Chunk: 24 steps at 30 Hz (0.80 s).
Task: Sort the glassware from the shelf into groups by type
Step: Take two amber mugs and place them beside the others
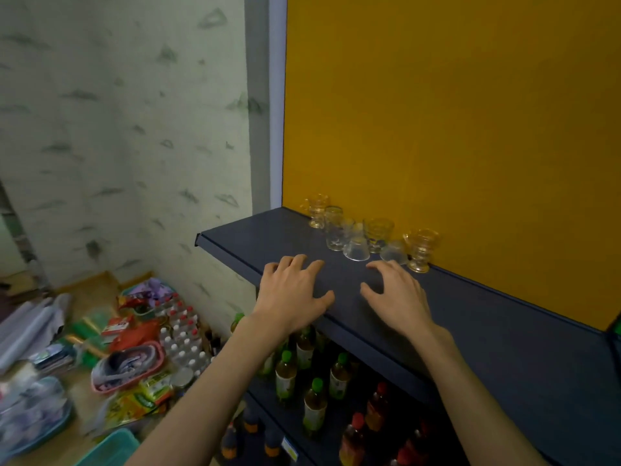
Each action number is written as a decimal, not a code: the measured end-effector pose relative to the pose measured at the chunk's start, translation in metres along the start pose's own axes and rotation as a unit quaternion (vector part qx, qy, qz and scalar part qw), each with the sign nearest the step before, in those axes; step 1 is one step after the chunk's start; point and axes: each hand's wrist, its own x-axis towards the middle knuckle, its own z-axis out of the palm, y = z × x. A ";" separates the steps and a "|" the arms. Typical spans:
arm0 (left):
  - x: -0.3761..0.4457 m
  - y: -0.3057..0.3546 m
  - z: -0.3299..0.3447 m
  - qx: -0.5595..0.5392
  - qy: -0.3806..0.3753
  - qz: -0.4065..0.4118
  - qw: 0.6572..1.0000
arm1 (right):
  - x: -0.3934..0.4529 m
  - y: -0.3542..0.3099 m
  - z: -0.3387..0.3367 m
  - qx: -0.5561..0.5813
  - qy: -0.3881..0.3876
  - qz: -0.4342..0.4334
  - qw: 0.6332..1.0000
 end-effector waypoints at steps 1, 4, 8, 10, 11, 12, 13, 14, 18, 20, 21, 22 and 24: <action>0.014 -0.011 0.001 0.005 -0.002 0.002 1.000 | 0.014 -0.002 0.006 0.003 0.006 0.005 1.000; 0.060 -0.043 0.001 0.019 -0.007 0.012 1.000 | 0.058 -0.008 0.020 0.017 0.024 0.021 0.999; 0.115 -0.075 0.011 0.022 -0.001 0.024 0.999 | 0.107 -0.007 0.034 0.023 0.058 0.040 0.997; 0.135 -0.084 0.021 0.016 -0.008 0.036 0.999 | 0.122 -0.005 0.042 0.028 0.059 0.053 0.996; 0.144 -0.087 0.026 0.011 -0.015 0.046 0.999 | 0.127 -0.004 0.045 0.027 0.057 0.061 0.996; 0.153 -0.089 0.031 0.006 -0.023 0.054 0.998 | 0.130 -0.003 0.049 0.024 0.057 0.068 0.996; 0.163 -0.090 0.035 -0.001 -0.028 0.061 0.998 | 0.133 -0.002 0.052 0.021 0.059 0.075 0.995; 0.173 -0.090 0.038 -0.011 -0.030 0.068 0.997 | 0.135 -0.002 0.055 0.017 0.060 0.082 0.995; 0.210 -0.087 0.050 -0.044 -0.026 0.094 0.994 | 0.140 0.002 0.059 -0.010 0.069 0.121 0.990; 0.226 -0.084 0.058 -0.063 -0.031 0.111 0.991 | 0.138 0.004 0.060 -0.027 0.079 0.142 0.986; 0.232 -0.083 0.061 -0.074 -0.033 0.119 0.990 | 0.137 0.004 0.060 -0.037 0.084 0.154 0.984; 0.239 -0.081 0.065 -0.086 -0.037 0.125 0.988 | 0.135 0.005 0.060 -0.046 0.089 0.169 0.980; 0.248 -0.079 0.071 -0.111 -0.043 0.134 0.984 | 0.131 0.003 0.060 -0.059 0.090 0.204 0.973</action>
